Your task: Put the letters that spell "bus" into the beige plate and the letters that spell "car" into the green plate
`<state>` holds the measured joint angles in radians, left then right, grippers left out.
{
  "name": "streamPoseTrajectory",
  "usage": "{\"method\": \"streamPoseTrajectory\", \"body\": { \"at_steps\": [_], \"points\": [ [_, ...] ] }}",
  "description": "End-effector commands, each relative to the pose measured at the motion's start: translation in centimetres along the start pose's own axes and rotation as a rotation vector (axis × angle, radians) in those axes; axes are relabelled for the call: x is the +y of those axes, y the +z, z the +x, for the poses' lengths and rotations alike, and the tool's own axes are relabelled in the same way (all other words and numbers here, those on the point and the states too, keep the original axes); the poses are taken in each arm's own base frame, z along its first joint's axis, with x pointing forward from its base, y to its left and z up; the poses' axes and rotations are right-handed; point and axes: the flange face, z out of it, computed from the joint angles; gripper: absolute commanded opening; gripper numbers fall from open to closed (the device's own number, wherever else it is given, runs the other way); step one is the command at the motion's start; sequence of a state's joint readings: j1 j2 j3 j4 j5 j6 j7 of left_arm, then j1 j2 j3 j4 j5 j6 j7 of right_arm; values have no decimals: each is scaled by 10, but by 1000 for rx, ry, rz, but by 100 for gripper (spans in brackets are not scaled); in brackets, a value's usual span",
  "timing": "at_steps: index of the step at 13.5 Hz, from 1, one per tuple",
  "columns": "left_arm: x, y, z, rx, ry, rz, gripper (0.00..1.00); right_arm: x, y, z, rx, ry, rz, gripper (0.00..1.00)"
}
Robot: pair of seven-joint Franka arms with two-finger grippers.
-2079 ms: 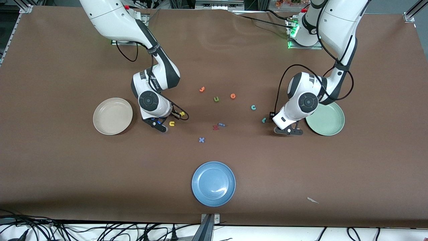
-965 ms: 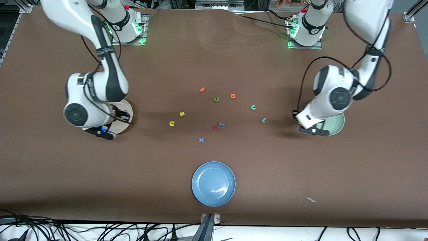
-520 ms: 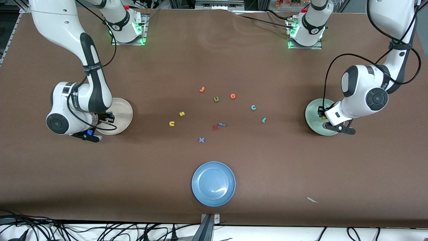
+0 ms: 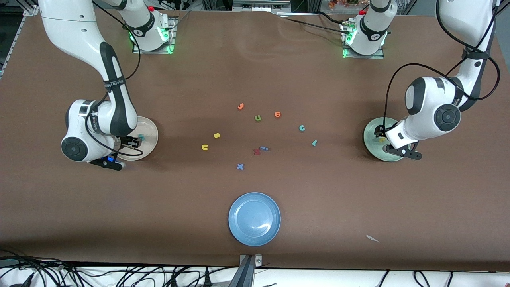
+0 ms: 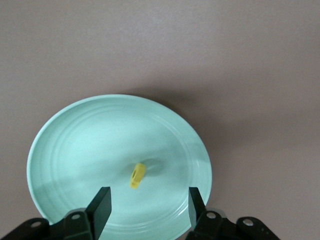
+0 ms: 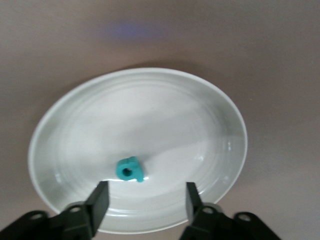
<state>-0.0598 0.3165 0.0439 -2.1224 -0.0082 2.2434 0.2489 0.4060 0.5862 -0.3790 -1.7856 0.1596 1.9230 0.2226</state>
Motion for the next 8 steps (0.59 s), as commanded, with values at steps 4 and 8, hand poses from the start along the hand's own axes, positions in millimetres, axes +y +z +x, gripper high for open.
{"method": "streamPoseTrajectory", "body": {
  "at_steps": [4,8],
  "points": [
    [95,-4,20,74,-20,-96,77,-106,-38,-41,88,118,44,99],
    [130,9,28,101,-42,-154,82,-164,-32,-58,111,200,181,99]
  ]
}}
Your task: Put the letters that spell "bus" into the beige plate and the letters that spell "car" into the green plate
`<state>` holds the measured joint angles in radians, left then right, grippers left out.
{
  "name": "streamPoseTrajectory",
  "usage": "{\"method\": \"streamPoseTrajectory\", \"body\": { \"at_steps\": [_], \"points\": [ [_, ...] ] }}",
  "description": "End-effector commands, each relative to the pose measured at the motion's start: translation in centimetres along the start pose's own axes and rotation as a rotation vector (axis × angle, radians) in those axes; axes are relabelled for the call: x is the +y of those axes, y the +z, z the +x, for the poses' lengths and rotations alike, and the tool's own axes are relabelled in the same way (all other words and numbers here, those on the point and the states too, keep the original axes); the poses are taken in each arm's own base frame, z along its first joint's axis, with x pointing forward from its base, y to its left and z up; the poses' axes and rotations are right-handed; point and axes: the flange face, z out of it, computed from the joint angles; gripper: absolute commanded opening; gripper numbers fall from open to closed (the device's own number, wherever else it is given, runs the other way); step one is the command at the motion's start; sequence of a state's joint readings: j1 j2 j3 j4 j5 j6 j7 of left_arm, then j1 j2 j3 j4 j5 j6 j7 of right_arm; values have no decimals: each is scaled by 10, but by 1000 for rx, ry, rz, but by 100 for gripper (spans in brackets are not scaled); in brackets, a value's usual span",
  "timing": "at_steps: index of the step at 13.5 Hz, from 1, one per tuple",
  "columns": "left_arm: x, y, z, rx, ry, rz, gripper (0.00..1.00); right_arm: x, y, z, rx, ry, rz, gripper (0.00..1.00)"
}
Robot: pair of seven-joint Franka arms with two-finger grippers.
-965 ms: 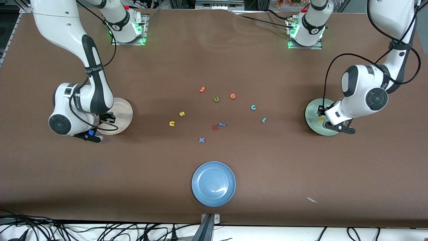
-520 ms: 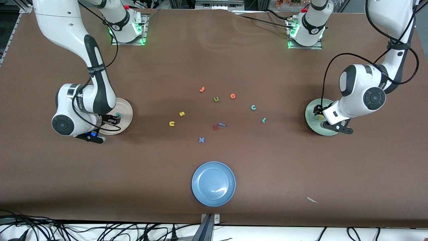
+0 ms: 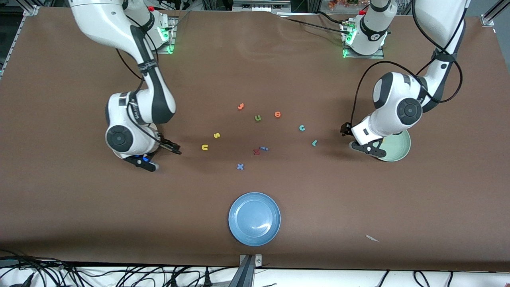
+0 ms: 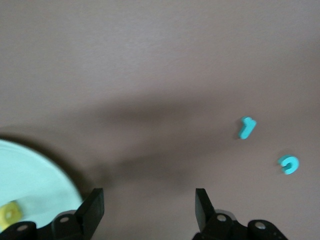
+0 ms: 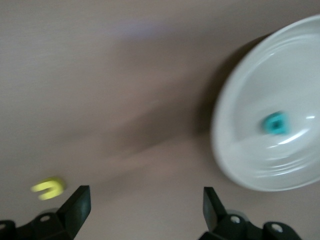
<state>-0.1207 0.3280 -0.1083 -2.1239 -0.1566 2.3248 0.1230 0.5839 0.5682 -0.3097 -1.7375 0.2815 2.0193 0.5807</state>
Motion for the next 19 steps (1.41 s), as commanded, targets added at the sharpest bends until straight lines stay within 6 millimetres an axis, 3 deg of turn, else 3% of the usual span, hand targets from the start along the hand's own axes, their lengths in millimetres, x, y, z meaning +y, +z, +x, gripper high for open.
{"method": "streamPoseTrajectory", "body": {
  "at_steps": [1,5,10,13,19],
  "points": [
    [19,17,4,34,-30,-53,82,-18,9,-5,19,57,55,99],
    [57,52,16,67,-19,-82,82,-56,31,-27,86,41,69,99],
    [93,60,20,78,36,-82,75,-75,46,-39,121,35,80,99],
    [105,68,18,78,63,-74,61,-81,54,-46,120,32,81,99],
    [108,84,21,109,93,-45,63,-85,73,-50,130,43,70,99]
  ]
}}
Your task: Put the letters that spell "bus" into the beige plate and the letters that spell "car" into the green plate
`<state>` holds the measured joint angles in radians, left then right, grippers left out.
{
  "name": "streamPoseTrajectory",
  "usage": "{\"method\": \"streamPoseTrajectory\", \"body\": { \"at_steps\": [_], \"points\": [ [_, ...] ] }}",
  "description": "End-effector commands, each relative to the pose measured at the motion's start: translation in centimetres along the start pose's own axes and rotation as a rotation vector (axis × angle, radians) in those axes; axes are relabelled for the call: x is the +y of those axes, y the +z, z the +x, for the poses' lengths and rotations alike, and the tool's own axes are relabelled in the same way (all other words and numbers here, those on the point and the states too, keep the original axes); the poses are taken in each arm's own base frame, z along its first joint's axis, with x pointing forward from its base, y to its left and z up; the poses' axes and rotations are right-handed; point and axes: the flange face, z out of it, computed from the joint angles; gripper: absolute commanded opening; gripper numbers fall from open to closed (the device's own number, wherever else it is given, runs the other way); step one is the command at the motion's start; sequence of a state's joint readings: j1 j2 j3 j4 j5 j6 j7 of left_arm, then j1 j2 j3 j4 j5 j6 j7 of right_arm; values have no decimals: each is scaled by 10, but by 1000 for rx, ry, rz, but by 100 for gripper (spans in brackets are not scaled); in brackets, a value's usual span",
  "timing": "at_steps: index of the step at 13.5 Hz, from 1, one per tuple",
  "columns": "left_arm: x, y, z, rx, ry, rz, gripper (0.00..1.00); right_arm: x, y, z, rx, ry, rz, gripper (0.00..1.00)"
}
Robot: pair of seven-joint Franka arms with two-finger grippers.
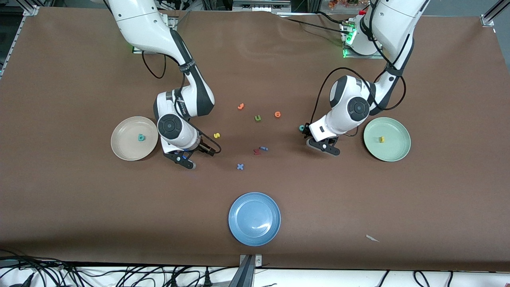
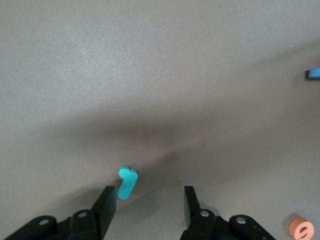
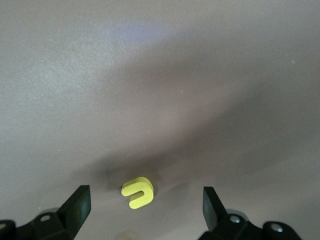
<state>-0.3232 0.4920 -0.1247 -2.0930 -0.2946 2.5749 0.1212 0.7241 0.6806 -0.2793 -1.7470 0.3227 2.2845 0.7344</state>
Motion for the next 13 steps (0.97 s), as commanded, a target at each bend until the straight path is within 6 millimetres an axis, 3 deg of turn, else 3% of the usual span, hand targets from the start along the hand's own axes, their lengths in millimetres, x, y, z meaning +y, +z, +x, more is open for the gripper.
{"method": "streamPoseTrajectory", "body": {
  "at_steps": [1,6,9,11,13],
  "points": [
    [0,11,4,20,18,18,61,-1,11,-3,2,14,2,99],
    [-1,13,4,14,57,43,55,-3,22,-9,21,6,5,98],
    [-2,13,4,15,58,45,35,-4,24,-11,21,2,4,82],
    [-1,13,4,14,60,45,16,-3,25,-11,20,1,1,77],
    [-1,13,4,14,59,46,15,-2,27,-12,17,0,-3,57]
  ]
}}
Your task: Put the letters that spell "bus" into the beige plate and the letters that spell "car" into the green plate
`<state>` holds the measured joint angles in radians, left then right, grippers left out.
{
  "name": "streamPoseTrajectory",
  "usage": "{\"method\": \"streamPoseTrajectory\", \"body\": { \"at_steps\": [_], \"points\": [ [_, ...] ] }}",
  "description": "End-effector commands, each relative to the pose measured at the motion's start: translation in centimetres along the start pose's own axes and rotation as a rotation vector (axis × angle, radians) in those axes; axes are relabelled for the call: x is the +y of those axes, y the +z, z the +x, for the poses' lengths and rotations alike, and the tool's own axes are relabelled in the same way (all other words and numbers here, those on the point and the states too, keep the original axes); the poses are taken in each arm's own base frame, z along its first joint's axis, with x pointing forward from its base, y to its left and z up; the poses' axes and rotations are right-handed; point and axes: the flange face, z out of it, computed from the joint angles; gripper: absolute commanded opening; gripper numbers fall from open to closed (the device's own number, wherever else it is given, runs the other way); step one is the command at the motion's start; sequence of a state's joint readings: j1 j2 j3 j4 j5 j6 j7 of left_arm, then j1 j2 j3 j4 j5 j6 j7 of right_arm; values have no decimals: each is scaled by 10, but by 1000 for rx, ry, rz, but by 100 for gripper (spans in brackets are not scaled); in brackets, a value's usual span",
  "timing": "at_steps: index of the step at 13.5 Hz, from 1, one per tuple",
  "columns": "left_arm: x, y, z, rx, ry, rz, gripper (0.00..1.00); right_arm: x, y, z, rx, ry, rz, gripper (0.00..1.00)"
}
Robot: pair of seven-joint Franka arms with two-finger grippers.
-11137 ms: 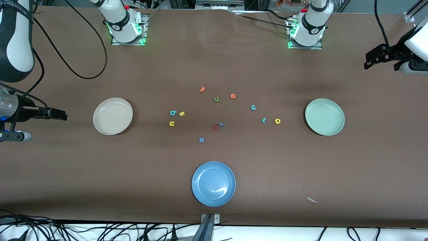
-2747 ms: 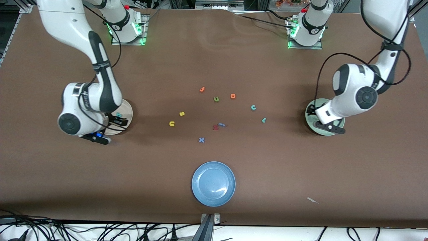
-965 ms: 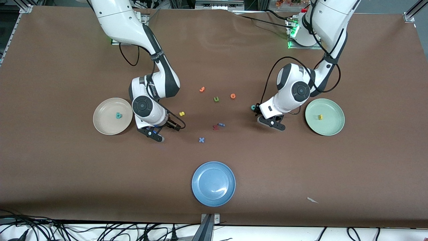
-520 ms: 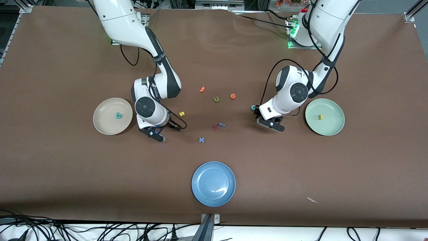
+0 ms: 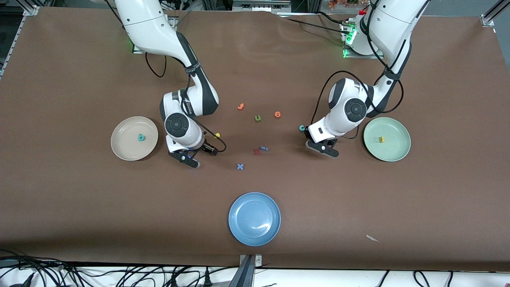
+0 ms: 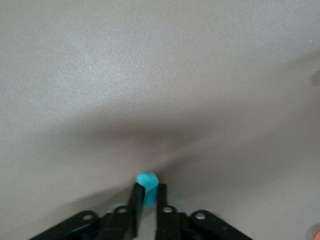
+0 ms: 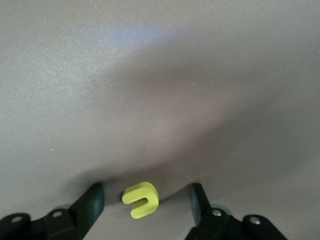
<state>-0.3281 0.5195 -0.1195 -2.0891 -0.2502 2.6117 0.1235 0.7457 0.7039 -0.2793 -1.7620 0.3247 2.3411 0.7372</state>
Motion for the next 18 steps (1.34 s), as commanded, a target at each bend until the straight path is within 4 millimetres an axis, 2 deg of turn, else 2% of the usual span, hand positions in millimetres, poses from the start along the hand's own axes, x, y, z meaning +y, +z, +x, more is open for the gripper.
{"method": "streamPoseTrajectory", "body": {
  "at_steps": [1,4,5,6,8,10,12,13,15,18],
  "points": [
    [1,2,3,4,24,16,12,2,9,-4,-8,7,-6,48],
    [-1,-3,4,9,24,19,7,3,10,-5,-13,3,-10,17],
    [-9,-15,6,21,25,37,7,3,9,-4,-12,5,-9,12],
    [-18,-30,8,24,33,52,7,3,9,-4,-15,9,-10,9],
    [-53,-68,7,0,13,82,7,2,4,-4,-11,10,-4,9],
    [-87,-103,-1,-22,10,129,8,3,-14,-1,-33,14,-9,9],
    [-127,-128,-15,-64,26,195,11,22,-45,21,-54,42,-38,9],
    [-139,-136,-23,-82,43,202,11,33,-62,31,-66,49,-59,9],
    [-163,-140,-43,-106,85,194,11,63,-83,47,-121,16,-101,9],
    [-197,-135,-68,-137,86,178,13,127,-110,81,-208,-53,-151,9]
  ]
}}
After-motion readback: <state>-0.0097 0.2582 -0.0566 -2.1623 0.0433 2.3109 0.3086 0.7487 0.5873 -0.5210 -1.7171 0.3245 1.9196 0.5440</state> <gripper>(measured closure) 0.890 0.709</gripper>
